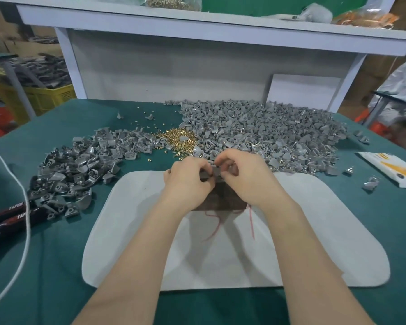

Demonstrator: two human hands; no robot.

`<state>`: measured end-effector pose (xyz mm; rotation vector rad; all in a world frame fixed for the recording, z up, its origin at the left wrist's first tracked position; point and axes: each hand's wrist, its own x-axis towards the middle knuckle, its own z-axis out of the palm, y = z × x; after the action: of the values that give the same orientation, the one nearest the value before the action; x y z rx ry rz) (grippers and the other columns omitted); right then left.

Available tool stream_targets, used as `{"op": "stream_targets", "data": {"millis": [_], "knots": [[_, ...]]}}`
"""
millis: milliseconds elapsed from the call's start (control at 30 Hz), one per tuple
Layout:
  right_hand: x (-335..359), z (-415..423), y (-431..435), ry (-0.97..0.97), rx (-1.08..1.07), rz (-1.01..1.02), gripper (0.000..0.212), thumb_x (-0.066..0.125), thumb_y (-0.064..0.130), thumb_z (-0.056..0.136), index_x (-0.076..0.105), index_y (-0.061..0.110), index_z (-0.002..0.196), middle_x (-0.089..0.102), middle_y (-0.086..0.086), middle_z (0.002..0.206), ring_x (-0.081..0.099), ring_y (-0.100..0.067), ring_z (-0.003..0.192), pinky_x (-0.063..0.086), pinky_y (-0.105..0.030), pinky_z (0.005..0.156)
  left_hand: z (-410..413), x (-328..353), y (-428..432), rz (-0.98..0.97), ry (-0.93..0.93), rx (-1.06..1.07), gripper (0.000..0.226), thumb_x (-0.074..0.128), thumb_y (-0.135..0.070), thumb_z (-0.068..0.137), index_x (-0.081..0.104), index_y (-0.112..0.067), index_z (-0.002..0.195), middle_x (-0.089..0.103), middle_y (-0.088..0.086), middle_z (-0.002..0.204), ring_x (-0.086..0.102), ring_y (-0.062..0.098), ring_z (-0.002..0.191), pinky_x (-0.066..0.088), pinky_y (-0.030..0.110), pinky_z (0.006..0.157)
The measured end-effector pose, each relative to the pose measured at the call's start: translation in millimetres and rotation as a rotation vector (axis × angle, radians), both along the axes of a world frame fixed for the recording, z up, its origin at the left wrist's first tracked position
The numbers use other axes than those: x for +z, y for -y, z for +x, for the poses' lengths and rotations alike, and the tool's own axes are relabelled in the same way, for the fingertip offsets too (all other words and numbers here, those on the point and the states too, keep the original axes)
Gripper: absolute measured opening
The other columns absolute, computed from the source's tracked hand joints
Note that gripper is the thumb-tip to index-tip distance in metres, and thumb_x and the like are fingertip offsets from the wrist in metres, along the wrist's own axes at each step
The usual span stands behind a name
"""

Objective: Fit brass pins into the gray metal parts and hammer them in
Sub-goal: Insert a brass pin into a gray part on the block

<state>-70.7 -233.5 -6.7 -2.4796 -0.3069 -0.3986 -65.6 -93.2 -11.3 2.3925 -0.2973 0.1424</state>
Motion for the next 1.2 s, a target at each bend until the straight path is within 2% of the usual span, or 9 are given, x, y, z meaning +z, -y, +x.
{"op": "stream_targets", "data": {"millis": [167, 333, 533, 600, 833, 1033, 1200], "knots": [[-0.1, -1.0, -4.2, 0.035, -0.015, -0.044, 0.025, 0.052, 0.003, 0.083, 0.066, 0.02, 0.096, 0.058, 0.009, 0.079, 0.044, -0.002, 0.061, 0.039, -0.024, 0.065, 1.2, -1.5, -0.4, -0.002, 0.0, -0.013, 0.01, 0.064, -0.022, 0.085, 0.06, -0.031, 0.082, 0.058, -0.007, 0.092, 0.055, 0.025, 0.106, 0.042, 0.041, 0.095], [-0.3, -1.3, -7.4, 0.035, -0.012, -0.052, 0.026, 0.052, 0.002, 0.081, 0.064, 0.018, 0.098, 0.06, 0.005, 0.08, 0.051, -0.012, 0.073, 0.044, -0.027, 0.071, 2.3, -2.2, -0.8, -0.029, -0.006, -0.025, 0.014, 0.064, -0.019, 0.084, 0.059, -0.031, 0.08, 0.063, -0.002, 0.096, 0.057, 0.026, 0.104, 0.043, 0.042, 0.096], [-1.2, -2.7, -6.5, 0.035, -0.021, -0.025, 0.025, 0.052, -0.001, 0.08, 0.063, 0.016, 0.095, 0.05, 0.015, 0.07, 0.047, -0.009, 0.068, 0.038, -0.023, 0.065, 2.5, -3.2, -1.3, -0.022, 0.0, 0.003, 0.014, 0.066, -0.022, 0.084, 0.057, -0.032, 0.079, 0.057, -0.008, 0.092, 0.056, 0.025, 0.106, 0.042, 0.042, 0.096], [-1.6, -3.3, -6.8, 0.033, -0.021, -0.026, 0.025, 0.053, -0.001, 0.08, 0.063, 0.016, 0.096, 0.049, 0.016, 0.069, 0.047, -0.01, 0.07, 0.04, -0.024, 0.067, 2.4, -3.1, -1.0, -0.018, 0.008, 0.009, 0.015, 0.066, -0.022, 0.084, 0.056, -0.032, 0.077, 0.055, -0.008, 0.09, 0.055, 0.026, 0.106, 0.042, 0.042, 0.096], [-3.1, 0.3, -7.7, -0.007, -0.06, 0.014, 0.021, 0.055, 0.001, 0.082, 0.066, 0.014, 0.095, 0.057, 0.005, 0.078, 0.052, -0.012, 0.076, 0.045, -0.026, 0.076, 2.2, -3.4, -1.2, -0.029, 0.013, 0.0, 0.015, 0.066, -0.021, 0.083, 0.056, -0.03, 0.078, 0.055, -0.007, 0.091, 0.054, 0.027, 0.105, 0.043, 0.042, 0.095], [-5.2, 2.2, -4.2, -0.033, -0.12, -0.053, 0.008, 0.06, 0.013, 0.086, 0.067, 0.018, 0.088, 0.054, 0.003, 0.082, 0.049, -0.012, 0.077, 0.036, -0.022, 0.068, 1.7, -3.9, -0.2, -0.022, 0.011, 0.0, 0.012, 0.066, -0.023, 0.084, 0.056, -0.03, 0.08, 0.062, -0.001, 0.102, 0.054, 0.026, 0.107, 0.043, 0.041, 0.095], [-3.6, 0.3, -5.2, -0.027, -0.107, -0.053, 0.008, 0.062, 0.015, 0.085, 0.068, 0.019, 0.088, 0.056, 0.005, 0.078, 0.05, -0.011, 0.076, 0.042, -0.024, 0.071, 0.8, -2.1, 0.5, -0.004, 0.012, 0.015, 0.012, 0.065, -0.024, 0.084, 0.056, -0.03, 0.079, 0.063, 0.0, 0.104, 0.054, 0.026, 0.108, 0.043, 0.041, 0.095]]}}
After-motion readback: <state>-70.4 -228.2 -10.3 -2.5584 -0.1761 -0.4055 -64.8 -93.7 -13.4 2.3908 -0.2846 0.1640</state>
